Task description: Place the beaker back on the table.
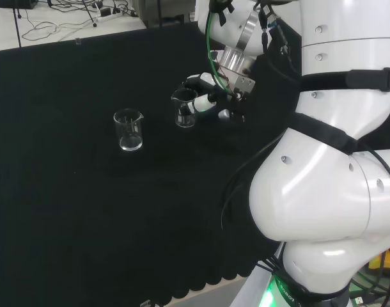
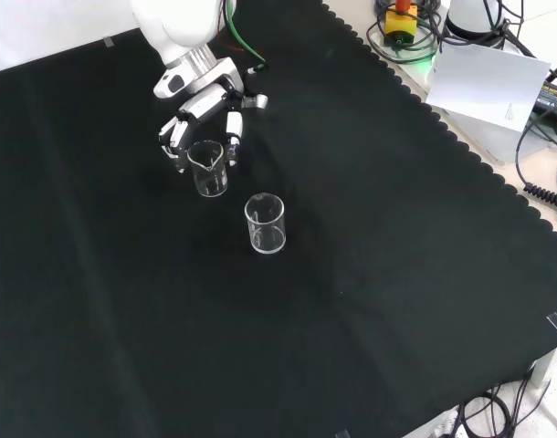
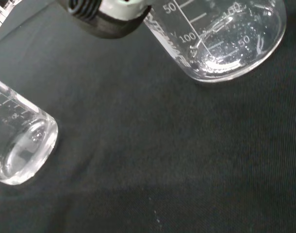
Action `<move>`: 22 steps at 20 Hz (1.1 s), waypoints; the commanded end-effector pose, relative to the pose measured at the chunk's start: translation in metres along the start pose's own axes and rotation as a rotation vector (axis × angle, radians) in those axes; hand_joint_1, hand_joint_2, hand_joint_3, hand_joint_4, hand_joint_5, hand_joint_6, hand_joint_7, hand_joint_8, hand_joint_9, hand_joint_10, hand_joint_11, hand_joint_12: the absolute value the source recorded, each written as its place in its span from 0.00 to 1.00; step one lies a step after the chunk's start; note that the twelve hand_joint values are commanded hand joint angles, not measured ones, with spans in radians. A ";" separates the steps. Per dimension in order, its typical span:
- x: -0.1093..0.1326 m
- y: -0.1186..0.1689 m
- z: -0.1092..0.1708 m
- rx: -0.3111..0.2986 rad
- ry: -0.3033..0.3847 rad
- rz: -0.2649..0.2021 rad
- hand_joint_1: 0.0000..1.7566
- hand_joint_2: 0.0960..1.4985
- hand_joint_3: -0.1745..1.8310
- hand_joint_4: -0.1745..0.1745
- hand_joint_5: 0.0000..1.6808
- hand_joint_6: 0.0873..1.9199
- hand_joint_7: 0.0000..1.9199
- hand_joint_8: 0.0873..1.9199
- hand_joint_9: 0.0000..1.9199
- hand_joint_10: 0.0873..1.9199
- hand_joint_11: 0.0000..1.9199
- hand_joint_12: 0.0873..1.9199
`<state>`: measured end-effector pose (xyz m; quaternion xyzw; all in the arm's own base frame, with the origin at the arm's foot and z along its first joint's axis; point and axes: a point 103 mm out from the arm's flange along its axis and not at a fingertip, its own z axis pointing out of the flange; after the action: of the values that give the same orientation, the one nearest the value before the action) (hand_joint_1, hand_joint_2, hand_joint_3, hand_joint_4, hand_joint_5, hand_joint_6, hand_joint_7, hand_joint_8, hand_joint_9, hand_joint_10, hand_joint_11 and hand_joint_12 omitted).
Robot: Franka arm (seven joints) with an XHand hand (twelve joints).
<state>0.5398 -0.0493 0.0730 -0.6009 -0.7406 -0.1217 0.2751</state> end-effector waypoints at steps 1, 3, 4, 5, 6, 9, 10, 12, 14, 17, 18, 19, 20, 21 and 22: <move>0.008 -0.003 -0.011 -0.013 -0.011 -0.005 0.49 0.54 0.00 0.30 0.22 0.21 0.28 0.00 0.15 0.34 0.00 0.71; 0.013 -0.005 -0.018 -0.015 -0.021 -0.004 0.48 0.53 0.00 0.29 0.21 0.16 0.24 0.00 0.12 0.36 0.00 0.69; 0.016 -0.006 -0.021 -0.015 -0.030 -0.003 0.48 0.53 0.00 0.29 0.21 0.13 0.23 0.00 0.11 0.36 0.00 0.68; 0.019 -0.008 -0.023 -0.011 -0.039 -0.003 0.47 0.53 0.00 0.29 0.21 0.12 0.22 0.00 0.10 0.37 0.00 0.67; 0.023 -0.009 -0.024 -0.009 -0.050 -0.001 0.47 0.53 0.00 0.29 0.21 0.11 0.22 0.00 0.10 0.37 0.00 0.67; 0.030 -0.019 -0.037 -0.010 -0.072 0.001 0.47 0.53 0.00 0.29 0.21 0.08 0.20 0.00 0.08 0.37 0.00 0.65; 0.033 -0.023 -0.042 -0.014 -0.079 0.004 0.47 0.53 0.00 0.29 0.21 0.07 0.20 0.00 0.08 0.37 0.00 0.65; 0.040 -0.032 -0.052 -0.024 -0.100 0.005 0.46 0.53 0.00 0.30 0.20 0.06 0.20 0.00 0.08 0.37 0.00 0.65; 0.047 -0.043 -0.060 -0.032 -0.117 0.013 0.46 0.52 0.00 0.30 0.20 0.05 0.20 0.00 0.08 0.37 0.00 0.65; 0.054 -0.058 -0.072 -0.047 -0.140 0.026 0.46 0.52 0.00 0.29 0.20 0.05 0.20 0.00 0.08 0.37 0.00 0.65; 0.055 -0.063 -0.076 -0.053 -0.144 0.030 0.46 0.53 0.00 0.29 0.20 0.05 0.20 0.00 0.08 0.37 0.00 0.65; 0.057 -0.068 -0.080 -0.058 -0.146 0.033 0.46 0.53 0.00 0.29 0.20 0.05 0.20 0.00 0.08 0.37 0.00 0.65; 0.058 -0.072 -0.083 -0.060 -0.148 0.036 0.46 0.53 0.00 0.29 0.20 0.04 0.20 0.00 0.08 0.37 0.00 0.65; 0.059 -0.076 -0.085 -0.062 -0.150 0.040 0.46 0.53 0.00 0.29 0.20 0.04 0.20 0.00 0.08 0.38 0.00 0.65; 0.060 -0.079 -0.087 -0.062 -0.151 0.045 0.46 0.53 0.00 0.29 0.20 0.04 0.20 0.00 0.08 0.38 0.00 0.65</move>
<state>0.5044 -0.0541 0.1698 -0.6174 -0.7494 -0.1041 0.2153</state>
